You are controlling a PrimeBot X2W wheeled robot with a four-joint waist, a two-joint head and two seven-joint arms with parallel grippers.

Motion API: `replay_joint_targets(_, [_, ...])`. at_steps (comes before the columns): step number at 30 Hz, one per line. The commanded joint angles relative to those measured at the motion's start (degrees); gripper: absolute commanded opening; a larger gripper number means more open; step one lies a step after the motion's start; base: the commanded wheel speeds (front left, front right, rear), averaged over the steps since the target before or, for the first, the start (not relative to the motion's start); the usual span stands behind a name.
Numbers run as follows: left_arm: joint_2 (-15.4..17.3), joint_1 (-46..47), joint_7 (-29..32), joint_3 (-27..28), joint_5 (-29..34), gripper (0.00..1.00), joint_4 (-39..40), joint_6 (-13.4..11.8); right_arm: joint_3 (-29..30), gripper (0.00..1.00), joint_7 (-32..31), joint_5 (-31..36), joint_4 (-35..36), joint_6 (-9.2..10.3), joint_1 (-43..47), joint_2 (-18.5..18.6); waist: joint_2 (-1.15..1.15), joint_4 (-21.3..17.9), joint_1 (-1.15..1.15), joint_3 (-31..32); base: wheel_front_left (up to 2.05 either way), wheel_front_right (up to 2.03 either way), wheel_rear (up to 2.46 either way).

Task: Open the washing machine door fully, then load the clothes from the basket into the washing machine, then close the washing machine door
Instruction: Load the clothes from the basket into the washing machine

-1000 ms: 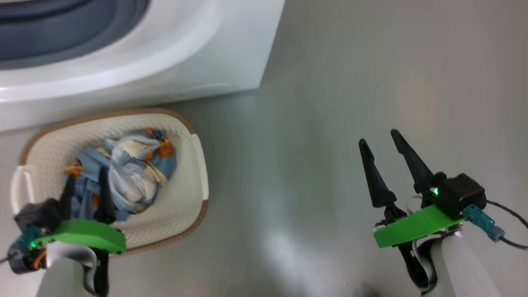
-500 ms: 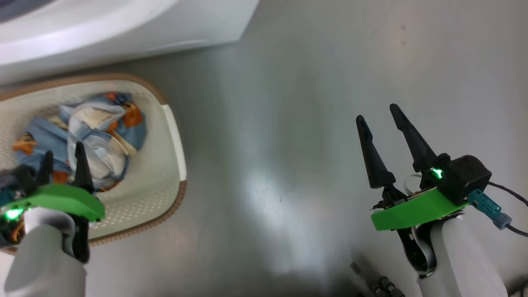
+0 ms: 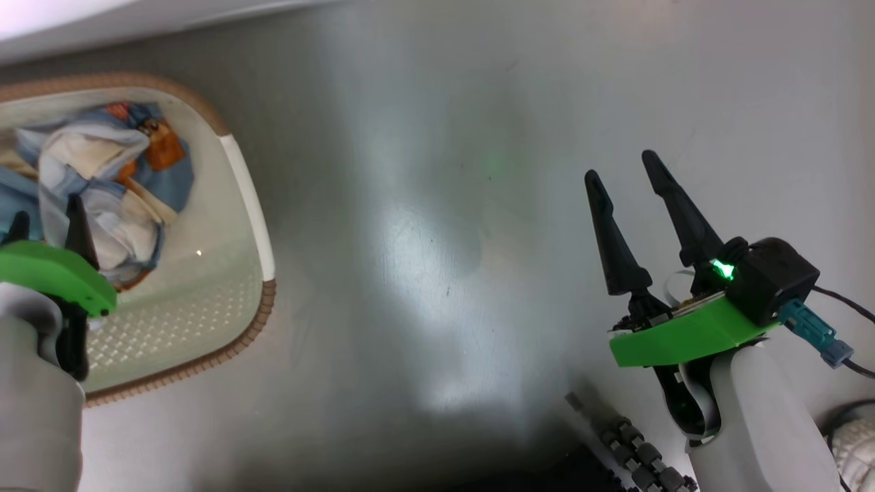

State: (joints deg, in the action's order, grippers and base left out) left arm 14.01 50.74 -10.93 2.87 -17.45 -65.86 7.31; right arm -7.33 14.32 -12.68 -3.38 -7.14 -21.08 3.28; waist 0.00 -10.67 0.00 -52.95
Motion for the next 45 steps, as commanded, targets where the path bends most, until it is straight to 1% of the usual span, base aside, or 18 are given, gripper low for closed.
replay_joint_targets(1, [2.7, -0.7, 0.6, 0.7, -0.5, 1.00, -0.9, 0.1, -1.5, 1.00, 0.7, -0.4, 1.4, -0.35, 1.3, -0.4, 0.00, -0.4, 0.00, -1.5, 0.00, 0.00, 0.00])
replay_joint_targets(5, [3.4, 1.6, 3.7, 0.2, -0.5, 1.00, -3.7, 0.0, -1.8, 1.00, 0.7, -0.7, 1.5, -0.35, 1.0, -0.4, 0.00, -0.3, 0.00, -2.5, 0.00, 0.00, 0.00])
replay_joint_targets(13, [4.7, 6.1, 9.1, -0.5, -0.8, 1.00, -6.0, -0.8, -2.2, 1.00, 0.7, -1.1, 1.7, -0.35, 0.7, -0.4, 0.00, -0.8, 0.00, -4.1, 0.00, 0.00, 0.00])
replay_joint_targets(17, [4.9, 7.7, 13.4, -0.4, -1.7, 1.00, -6.8, -0.9, -2.3, 1.00, 0.7, -1.5, 1.7, -0.35, 0.9, -0.4, 0.00, -1.3, 0.00, -4.9, 0.00, 0.00, 0.00])
replay_joint_targets(23, [4.7, 9.3, 15.8, -0.3, -2.8, 1.00, -7.1, -0.6, -2.3, 1.00, 0.7, -2.1, 1.8, -0.35, 0.5, -0.4, 0.00, -1.8, 0.00, -5.8, 0.00, 0.00, 0.00])
replay_joint_targets(24, [4.4, 9.5, 15.6, -0.6, -3.0, 0.00, -7.0, -0.5, -2.4, 1.00, 0.7, -2.3, 1.7, -0.35, 0.4, -0.4, 0.00, -1.8, 0.00, -5.9, 0.00, 0.00, 0.00])
replay_joint_targets(29, [3.8, 8.7, 13.5, -2.4, -2.3, 0.00, -6.5, -0.1, -2.3, 1.00, 0.7, -2.1, 1.3, -0.35, 0.3, -0.4, 0.00, -1.4, 0.00, -5.1, 0.00, 0.00, 0.00])
replay_joint_targets(36, [2.7, 6.2, 7.5, -4.6, -2.7, 0.00, -4.7, 0.1, -1.8, 1.00, 0.7, -2.0, 1.3, -0.35, -0.3, -0.4, 0.00, -0.3, 0.00, -2.6, 0.00, 0.00, 0.00])
replay_joint_targets(41, [1.0, 3.1, 2.3, -6.4, -5.2, 0.00, -2.1, 0.2, -1.0, 1.00, 0.7, -1.7, 1.0, -0.35, -0.1, -0.4, 0.00, 0.5, 0.00, 0.4, 0.00, 0.00, 0.00])
replay_joint_targets(45, [0.4, -0.1, -0.8, -8.7, -7.0, 0.00, -0.1, 0.2, -0.5, 1.00, 0.7, -1.3, 0.9, -0.35, 0.3, -0.4, 0.00, 1.4, 0.00, 3.9, 0.00, 0.00, 0.00])
